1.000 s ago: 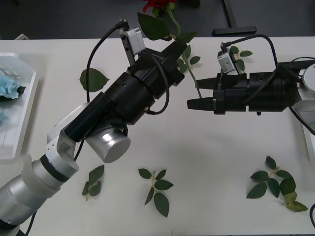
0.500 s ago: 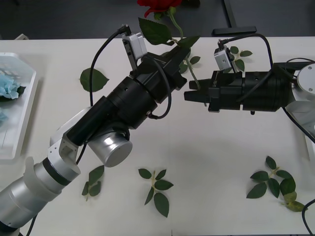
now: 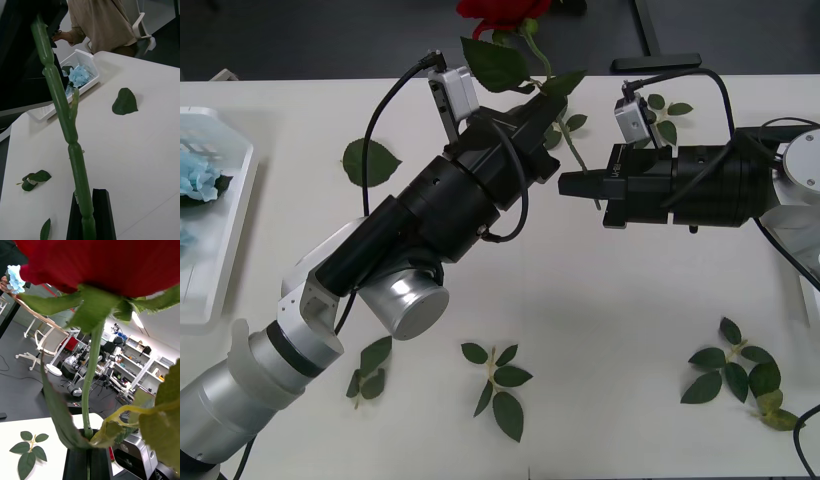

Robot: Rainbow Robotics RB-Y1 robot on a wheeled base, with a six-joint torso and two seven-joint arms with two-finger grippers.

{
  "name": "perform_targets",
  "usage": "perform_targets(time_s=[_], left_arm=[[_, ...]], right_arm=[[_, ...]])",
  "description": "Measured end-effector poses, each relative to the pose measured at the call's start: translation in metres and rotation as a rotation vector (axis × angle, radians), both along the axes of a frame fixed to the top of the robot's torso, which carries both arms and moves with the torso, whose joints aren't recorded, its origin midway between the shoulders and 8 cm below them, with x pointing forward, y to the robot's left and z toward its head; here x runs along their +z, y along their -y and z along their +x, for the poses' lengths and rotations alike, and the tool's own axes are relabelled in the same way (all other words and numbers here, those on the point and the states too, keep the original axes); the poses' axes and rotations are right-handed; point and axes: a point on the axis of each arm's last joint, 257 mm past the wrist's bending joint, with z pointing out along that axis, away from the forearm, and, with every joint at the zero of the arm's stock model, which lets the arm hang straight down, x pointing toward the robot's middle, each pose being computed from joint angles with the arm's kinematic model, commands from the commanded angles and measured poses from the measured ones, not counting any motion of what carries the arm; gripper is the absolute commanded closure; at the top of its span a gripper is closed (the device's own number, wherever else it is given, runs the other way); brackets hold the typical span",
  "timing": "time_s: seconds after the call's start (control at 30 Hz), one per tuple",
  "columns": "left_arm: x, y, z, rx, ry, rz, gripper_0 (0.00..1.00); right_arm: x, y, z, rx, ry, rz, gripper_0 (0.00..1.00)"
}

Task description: Place the red flowers into the right box and the blue flowers into the left box. If a person shows an open palm, hand one flower to the person first, then continue sorting.

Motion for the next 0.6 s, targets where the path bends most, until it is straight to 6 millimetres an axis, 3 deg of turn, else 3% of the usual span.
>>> perform_targets(time_s=[0.03, 0.07, 0.6], left_arm=[[0.0, 0.0, 0.0, 0.0, 0.0, 0.0, 0.14], [0.0, 0.0, 0.0, 0.0, 0.0, 0.0, 0.0], [0.0001, 0.0, 0.0, 0.0, 0.0, 0.0, 0.0]], right_arm=[[-0.0001, 0.0, 0.0, 0.0, 0.0, 0.0, 1.0], [-0.0001, 0.0001, 0.0001, 0.0, 0.0, -0.001, 1.0], [-0.0024, 0.0005, -0.0012, 0.003, -0.009, -0.007, 1.0]])
